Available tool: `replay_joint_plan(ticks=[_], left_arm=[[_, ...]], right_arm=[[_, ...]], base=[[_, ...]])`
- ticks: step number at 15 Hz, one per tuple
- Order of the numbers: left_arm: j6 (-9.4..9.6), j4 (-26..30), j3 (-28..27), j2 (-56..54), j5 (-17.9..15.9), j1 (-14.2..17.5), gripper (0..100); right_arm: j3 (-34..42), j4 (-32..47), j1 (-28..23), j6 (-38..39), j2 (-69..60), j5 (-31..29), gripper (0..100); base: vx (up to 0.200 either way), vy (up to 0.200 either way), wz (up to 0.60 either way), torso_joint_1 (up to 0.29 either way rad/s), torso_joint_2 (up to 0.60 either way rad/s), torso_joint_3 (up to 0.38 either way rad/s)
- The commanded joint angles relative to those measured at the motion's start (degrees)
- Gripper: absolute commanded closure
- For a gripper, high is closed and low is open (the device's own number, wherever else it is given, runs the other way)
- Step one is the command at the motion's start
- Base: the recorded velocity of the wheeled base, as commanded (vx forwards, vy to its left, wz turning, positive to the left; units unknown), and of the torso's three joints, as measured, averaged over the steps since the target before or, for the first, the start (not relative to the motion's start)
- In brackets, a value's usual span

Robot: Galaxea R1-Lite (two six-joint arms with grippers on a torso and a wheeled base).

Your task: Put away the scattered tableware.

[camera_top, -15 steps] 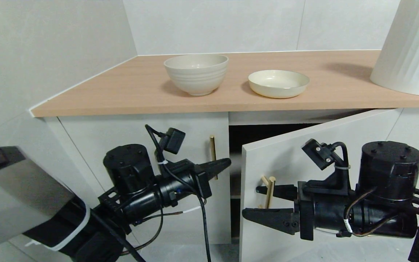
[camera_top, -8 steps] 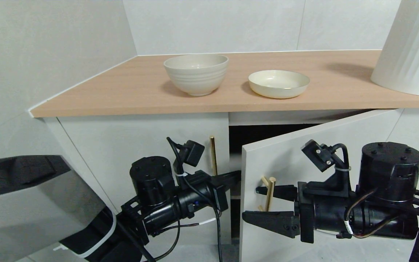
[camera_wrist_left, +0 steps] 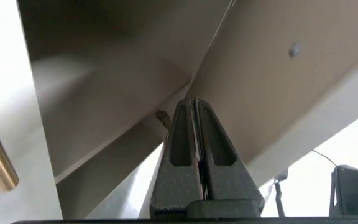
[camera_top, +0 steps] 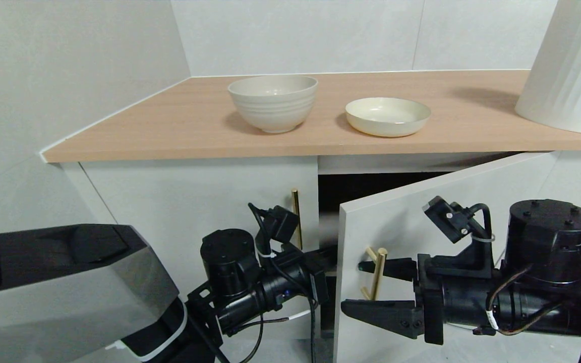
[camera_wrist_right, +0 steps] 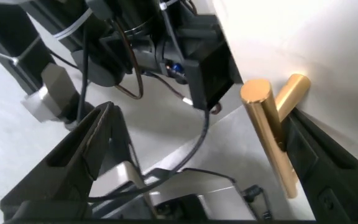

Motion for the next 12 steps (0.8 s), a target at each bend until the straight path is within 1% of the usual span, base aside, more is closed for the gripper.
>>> replay_joint_plan(ticks=[1, 3, 6, 8, 9, 10, 11, 12], left_arm=[[-0.01, -0.1, 0.0, 0.6, 0.0, -0.4, 100], [-0.01, -0.1, -0.2, 0.3, -0.1, -0.4, 100], [0.07, 0.2, -2.3, 0.4, -0.2, -0.7, 100], [0.07, 0.4, -2.9, 0.3, -0.3, -0.7, 100], [0.07, 3.5, -6.2, -1.2, -0.4, -1.1, 100], [0.07, 7.3, -8.1, -2.8, -0.4, -1.2, 100], [0.43, 13.0, -10.6, -4.6, -0.4, -1.5, 100], [1.04, 17.4, -11.8, -6.1, -0.4, -1.8, 100]], right_arm=[[0.3, 0.0, -1.8, -1.0, 0.2, -0.6, 0], [0.6, 0.2, -3.9, -1.3, 0.1, -0.6, 0], [2.5, 0.2, -6.4, -1.3, -1.3, -0.6, 0], [3.5, 0.2, -7.1, -1.4, -1.7, -0.6, 0], [6.1, 0.4, -7.7, -1.4, -4.8, -1.2, 0], [7.4, 0.9, -7.6, -1.5, -7.0, -3.3, 0], [8.0, 3.7, -7.0, -1.5, -10.1, -6.9, 0], [7.7, 8.3, -5.6, -1.5, -13.4, -10.6, 0]], base=[[0.000, 0.000, 0.00, 0.000, 0.00, 0.000], [0.000, 0.000, 0.00, 0.000, 0.00, 0.000], [0.000, 0.000, 0.00, 0.000, 0.00, 0.000], [0.000, 0.000, 0.00, 0.000, 0.00, 0.000], [0.000, 0.000, 0.00, 0.000, 0.00, 0.000], [0.000, 0.000, 0.00, 0.000, 0.00, 0.000], [0.000, 0.000, 0.00, 0.000, 0.00, 0.000], [0.000, 0.000, 0.00, 0.000, 0.00, 0.000]])
